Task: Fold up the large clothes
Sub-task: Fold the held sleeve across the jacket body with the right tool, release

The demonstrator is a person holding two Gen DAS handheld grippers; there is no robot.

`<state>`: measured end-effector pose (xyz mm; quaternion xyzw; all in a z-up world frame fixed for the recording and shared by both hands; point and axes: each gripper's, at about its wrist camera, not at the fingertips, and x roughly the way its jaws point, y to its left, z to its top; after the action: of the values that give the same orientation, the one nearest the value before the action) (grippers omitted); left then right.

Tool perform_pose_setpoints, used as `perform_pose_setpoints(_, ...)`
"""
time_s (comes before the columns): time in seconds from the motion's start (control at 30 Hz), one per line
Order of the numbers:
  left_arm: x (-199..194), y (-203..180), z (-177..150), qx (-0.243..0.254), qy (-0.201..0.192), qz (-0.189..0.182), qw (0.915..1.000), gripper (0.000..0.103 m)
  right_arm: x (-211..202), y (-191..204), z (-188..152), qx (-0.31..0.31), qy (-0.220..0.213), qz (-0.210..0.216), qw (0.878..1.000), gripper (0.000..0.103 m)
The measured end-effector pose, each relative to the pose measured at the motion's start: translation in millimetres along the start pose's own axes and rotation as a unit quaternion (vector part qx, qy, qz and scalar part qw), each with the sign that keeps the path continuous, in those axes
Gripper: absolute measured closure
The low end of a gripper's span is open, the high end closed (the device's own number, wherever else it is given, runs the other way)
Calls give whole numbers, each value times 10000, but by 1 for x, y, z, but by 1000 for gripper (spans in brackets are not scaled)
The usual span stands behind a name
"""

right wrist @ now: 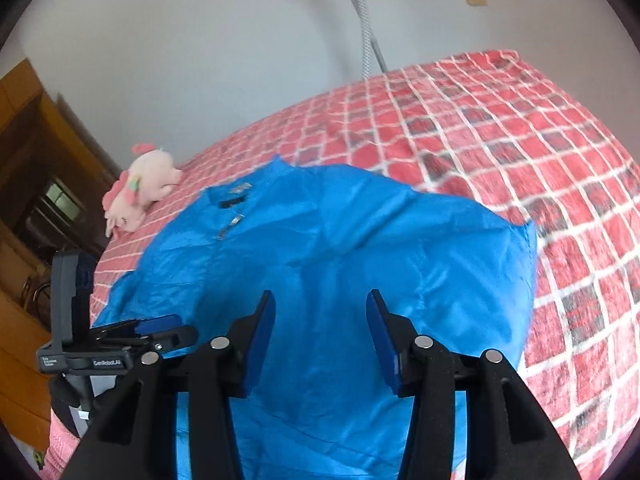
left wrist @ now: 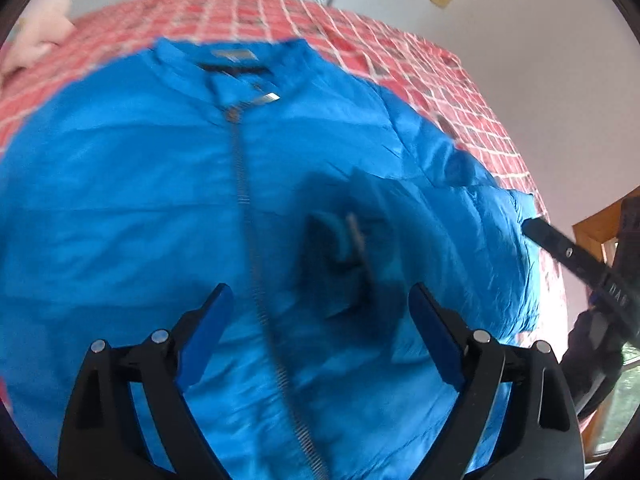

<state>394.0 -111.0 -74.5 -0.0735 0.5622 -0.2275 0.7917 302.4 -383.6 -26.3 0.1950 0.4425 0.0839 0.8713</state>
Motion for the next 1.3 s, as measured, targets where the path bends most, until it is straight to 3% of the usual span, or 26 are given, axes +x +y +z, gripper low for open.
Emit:
perform_pose_setpoints(0.07,9,-6,4,31,0,-93,10000,29,3,-3,1,32,18,0,10000,55)
perform_pose_setpoints(0.1,11,-10,5,88,-98,-116,9998,51,3,-5,2,32,1,-12,10000,55)
perform_pose_setpoints(0.17,14,-14,5,150,-153,-432,9988,76,-2,-9,4,46,-99,-19,9999,55)
perform_pose_setpoints(0.27,7,-12,3,99,-404,-556,9976,84,-10,-10,5,97,-256,15,9996,55)
perform_pose_setpoints(0.47,-64,25,-3,-202,-1288,-113,9914,85,-25,-20,9,209,-597,170,9979,55)
perform_pose_setpoints(0.6,-106,57,-9,-313,-1647,326,9853,85,-20,-16,10,155,-581,356,9976,55)
perform_pose_setpoints(0.87,-102,116,-15,-854,-1361,1288,9786,85,23,15,-2,-318,-56,522,9981,55)
perform_pose_setpoints(1.07,-87,146,-19,-1050,-1076,1301,9800,73,73,8,-14,-178,687,148,9974,58)
perform_pose_setpoints(1.17,-88,150,-21,-1027,-1080,1497,9774,61,79,6,-15,-174,728,167,9971,58)
perform_pose_setpoints(1.3,-121,142,-26,-1182,-1489,1614,9684,64,68,10,-15,-117,659,146,9977,57)
